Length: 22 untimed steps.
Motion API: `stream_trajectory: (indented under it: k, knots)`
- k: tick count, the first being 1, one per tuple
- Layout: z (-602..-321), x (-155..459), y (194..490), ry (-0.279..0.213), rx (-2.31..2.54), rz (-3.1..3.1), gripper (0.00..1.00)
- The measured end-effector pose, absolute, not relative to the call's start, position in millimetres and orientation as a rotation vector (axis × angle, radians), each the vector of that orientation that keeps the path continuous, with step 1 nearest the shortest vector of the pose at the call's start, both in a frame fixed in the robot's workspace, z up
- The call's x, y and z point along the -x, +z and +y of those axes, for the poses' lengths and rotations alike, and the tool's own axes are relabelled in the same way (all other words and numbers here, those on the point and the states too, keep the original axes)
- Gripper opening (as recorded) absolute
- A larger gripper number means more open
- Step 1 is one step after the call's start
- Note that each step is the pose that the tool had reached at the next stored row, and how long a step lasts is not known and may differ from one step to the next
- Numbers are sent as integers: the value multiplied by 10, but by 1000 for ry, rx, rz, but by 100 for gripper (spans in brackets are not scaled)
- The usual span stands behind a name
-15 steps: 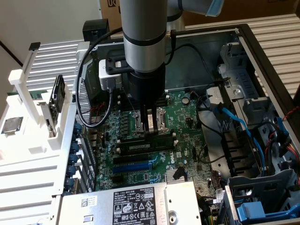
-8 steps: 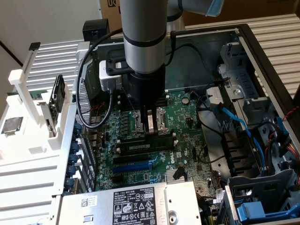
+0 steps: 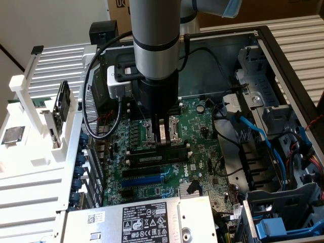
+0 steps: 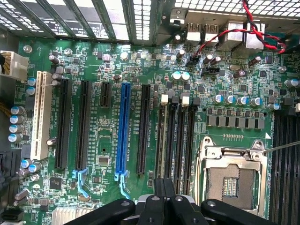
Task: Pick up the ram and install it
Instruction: 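Press down the ram until it locks into place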
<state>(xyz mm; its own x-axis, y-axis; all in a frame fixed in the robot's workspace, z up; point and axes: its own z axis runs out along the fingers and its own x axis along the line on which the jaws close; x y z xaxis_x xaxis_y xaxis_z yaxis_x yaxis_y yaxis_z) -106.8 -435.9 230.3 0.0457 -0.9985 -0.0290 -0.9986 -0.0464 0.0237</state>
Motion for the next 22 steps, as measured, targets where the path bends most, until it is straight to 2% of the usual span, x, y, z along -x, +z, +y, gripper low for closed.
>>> stream_trajectory:
  k: [22]
  knots:
    - [-4394, 1072, 2303, 60, 2269, 2167, 11]
